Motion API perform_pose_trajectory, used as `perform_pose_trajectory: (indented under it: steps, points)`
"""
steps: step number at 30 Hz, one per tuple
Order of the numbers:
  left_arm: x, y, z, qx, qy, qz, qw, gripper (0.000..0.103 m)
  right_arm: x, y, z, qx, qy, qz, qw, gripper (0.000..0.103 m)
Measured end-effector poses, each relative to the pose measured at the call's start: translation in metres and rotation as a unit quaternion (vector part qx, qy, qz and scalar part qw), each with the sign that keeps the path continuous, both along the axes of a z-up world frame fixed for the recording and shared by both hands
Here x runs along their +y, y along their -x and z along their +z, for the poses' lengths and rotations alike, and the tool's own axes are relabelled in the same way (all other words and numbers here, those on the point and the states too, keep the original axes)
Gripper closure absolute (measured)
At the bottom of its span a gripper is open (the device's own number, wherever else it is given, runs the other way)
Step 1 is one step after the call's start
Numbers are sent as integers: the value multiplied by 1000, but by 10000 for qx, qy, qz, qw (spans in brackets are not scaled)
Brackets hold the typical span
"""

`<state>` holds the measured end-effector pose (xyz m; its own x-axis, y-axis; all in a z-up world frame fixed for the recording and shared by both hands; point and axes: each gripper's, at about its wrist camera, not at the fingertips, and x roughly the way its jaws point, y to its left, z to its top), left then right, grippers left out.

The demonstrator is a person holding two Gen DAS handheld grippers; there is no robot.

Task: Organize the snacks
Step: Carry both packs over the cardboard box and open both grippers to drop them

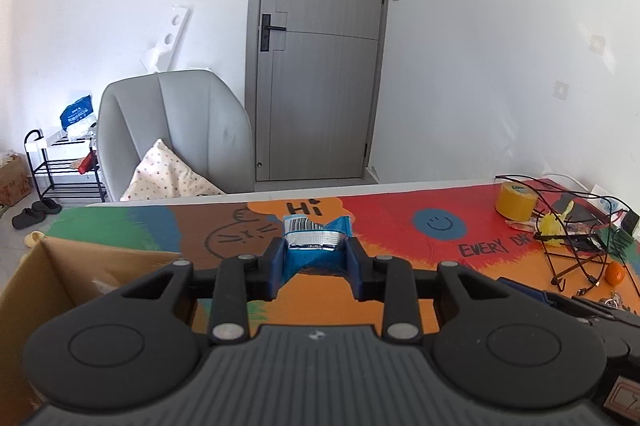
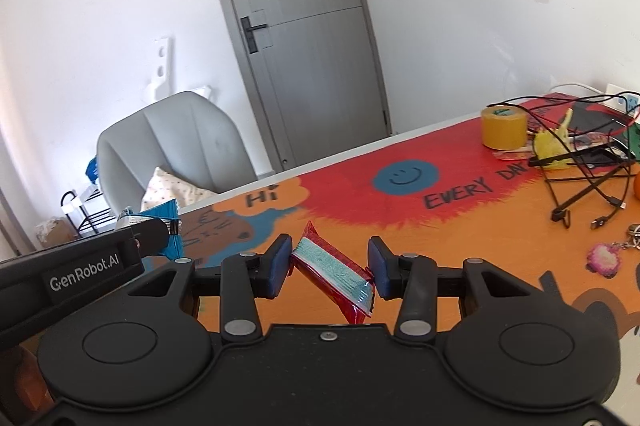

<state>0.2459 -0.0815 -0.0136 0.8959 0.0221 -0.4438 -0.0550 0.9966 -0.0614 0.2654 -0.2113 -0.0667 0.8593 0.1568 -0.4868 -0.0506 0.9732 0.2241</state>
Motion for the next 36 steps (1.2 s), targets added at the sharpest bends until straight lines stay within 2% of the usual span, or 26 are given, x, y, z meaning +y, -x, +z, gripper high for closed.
perform_pose_trajectory:
  steps: [23,36]
  points:
    - [83,70,24,-316,76,611,9976,71,69,38,22,-349,45,614,9975,60]
    - [138,105,16,-159,268,938,9951,71,112,65,32,-495,137,978,9939,60]
